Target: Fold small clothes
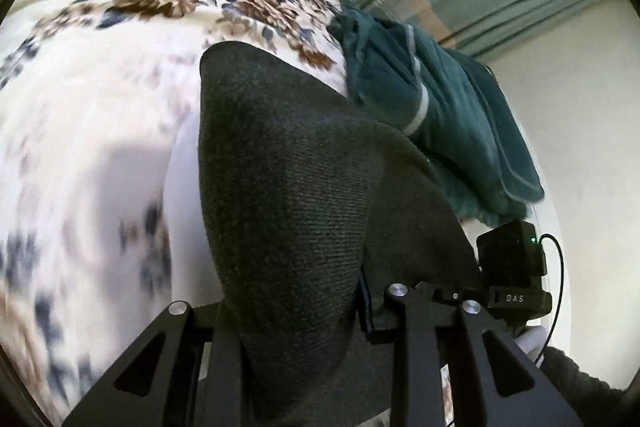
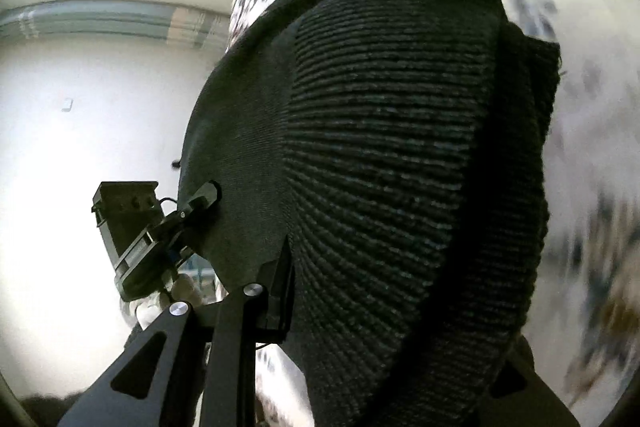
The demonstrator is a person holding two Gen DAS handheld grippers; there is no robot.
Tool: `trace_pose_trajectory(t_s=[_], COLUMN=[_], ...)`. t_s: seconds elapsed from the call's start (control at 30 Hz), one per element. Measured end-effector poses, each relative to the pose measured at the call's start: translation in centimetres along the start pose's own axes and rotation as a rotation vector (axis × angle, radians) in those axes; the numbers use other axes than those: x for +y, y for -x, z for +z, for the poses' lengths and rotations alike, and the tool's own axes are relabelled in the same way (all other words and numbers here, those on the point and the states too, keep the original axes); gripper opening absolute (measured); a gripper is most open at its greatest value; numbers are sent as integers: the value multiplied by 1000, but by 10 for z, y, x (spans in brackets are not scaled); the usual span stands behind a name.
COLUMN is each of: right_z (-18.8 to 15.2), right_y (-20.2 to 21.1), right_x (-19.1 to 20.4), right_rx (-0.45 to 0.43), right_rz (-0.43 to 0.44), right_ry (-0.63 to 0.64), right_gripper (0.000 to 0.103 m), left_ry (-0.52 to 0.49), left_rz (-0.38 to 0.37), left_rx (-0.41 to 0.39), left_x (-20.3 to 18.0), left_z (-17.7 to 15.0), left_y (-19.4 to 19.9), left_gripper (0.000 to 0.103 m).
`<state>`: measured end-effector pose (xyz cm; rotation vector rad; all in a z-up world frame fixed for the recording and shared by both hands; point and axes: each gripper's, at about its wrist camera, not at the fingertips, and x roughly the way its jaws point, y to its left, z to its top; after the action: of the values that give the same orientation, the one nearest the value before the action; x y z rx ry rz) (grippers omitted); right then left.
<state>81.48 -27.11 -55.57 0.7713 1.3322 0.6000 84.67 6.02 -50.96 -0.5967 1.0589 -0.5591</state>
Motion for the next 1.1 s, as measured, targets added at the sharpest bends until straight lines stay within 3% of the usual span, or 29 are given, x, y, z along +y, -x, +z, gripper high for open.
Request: trace_pose_trajectory(t_s=[0.17,0.3,0.4,0.43,0.53,0.6,0.67,0.73,0.77,0.93,1.1], right_z=[77,107,109,109,88,76,61,50,43,-18,-71], right_y=[-42,-57,-53,-51,-44,-39,-30,-22,-17,29,73], right_x=[-18,-27,-26,-20,-1,13,23,29,33,60,106], right_rx=[9,42,53,51,7,-35,-76,-109,-125,-247,-350], right_rz=[-60,-111,-169,-238,-389,-541,-671,-734,-768,-995,-1076], right_ry=[-15,-18,-13,10,60,101,131,125,123,163,175], right_gripper=[22,23,34,47,63,71,81,97,102,102,102], left_ry=[23,26,32,26,0,-24,-88,-143,-160,-263,-283], left_rz=[57,74,96,118,224,300,443,524,563,726,759], left_rx=[49,106,118,103,57,11,-55,-121,-133,-183,-183], left_x=[37,50,49,48,39,30,12,-6,-13,-68,-119], left_z=[42,51,47,43,34,30,23,15,13,-19,-55], left_y=[-51,-63,-56,-51,-37,-29,-18,-5,-1,21,55], left_gripper=[24,28,34,35,44,52,60,81,101,103,103])
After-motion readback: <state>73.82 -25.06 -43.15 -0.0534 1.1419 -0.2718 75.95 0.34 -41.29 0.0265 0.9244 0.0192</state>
